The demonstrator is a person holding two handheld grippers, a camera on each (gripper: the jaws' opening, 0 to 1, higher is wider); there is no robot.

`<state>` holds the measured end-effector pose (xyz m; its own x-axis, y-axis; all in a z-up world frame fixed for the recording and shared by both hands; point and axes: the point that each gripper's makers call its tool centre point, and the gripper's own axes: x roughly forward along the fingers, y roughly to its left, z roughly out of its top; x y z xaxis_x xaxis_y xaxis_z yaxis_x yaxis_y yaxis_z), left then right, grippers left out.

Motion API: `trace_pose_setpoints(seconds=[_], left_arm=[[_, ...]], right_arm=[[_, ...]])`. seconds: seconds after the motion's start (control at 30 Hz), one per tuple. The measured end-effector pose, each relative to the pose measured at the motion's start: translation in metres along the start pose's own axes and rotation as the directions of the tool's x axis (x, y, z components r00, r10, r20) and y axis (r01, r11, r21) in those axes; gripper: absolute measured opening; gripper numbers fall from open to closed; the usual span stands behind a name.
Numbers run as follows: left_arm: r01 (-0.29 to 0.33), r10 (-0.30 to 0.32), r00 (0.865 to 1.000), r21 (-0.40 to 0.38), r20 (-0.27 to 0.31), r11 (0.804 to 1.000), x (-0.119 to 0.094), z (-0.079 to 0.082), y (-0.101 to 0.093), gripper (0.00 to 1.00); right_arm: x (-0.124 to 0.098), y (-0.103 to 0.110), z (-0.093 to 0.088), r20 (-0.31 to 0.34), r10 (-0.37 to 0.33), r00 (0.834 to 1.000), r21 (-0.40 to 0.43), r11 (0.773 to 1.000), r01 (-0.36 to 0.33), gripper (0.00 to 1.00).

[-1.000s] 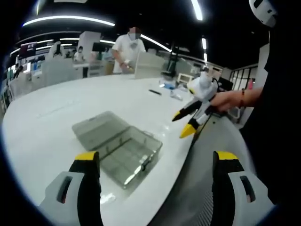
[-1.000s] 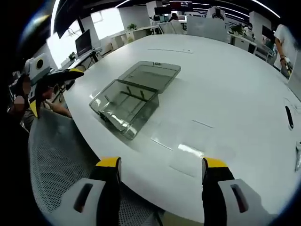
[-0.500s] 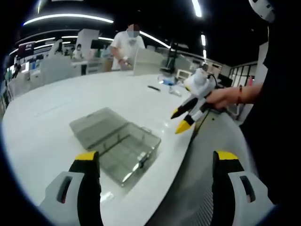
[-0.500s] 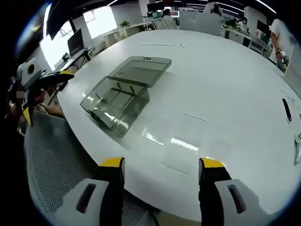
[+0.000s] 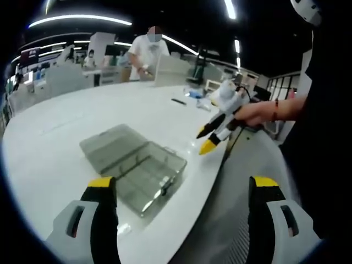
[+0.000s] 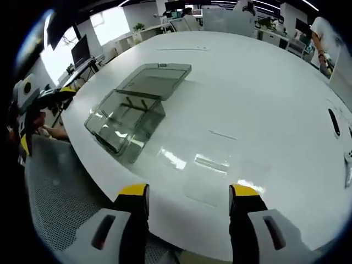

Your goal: Insert the divider into the dual guide fixture by aligning both edges with the guide slots and pushing it downward to the bottom, including one-sided entry, uneven engagement, binding, and posture correction.

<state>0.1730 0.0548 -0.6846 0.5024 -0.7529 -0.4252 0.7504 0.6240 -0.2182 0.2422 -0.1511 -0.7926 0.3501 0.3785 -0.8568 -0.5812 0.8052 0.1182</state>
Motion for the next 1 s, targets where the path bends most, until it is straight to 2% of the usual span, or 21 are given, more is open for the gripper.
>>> trace_pose_setpoints(seconds=[0.27,0.67,1.0], left_arm=[[0.007,-0.007,1.0,0.002,-0.003,1.0,0.001,0.001,-0.002,0.99],[0.015,-0.015,1.0,-0.002,-0.012,1.0,0.003,0.003,-0.006,0.99],[0.032,-0.032,0.999,-0.007,-0.009,0.999,0.004,0.007,-0.004,0.99]], right_arm=[[0.003,-0.001,-0.002,-0.025,-0.002,1.0,-0.003,1.0,0.002,0.54],[0.012,-0.006,0.0,-0.06,-0.017,0.998,0.02,1.0,0.018,0.46],[0.014,-0.01,0.0,-0.088,-0.041,0.995,-0.008,0.999,0.041,0.44]])
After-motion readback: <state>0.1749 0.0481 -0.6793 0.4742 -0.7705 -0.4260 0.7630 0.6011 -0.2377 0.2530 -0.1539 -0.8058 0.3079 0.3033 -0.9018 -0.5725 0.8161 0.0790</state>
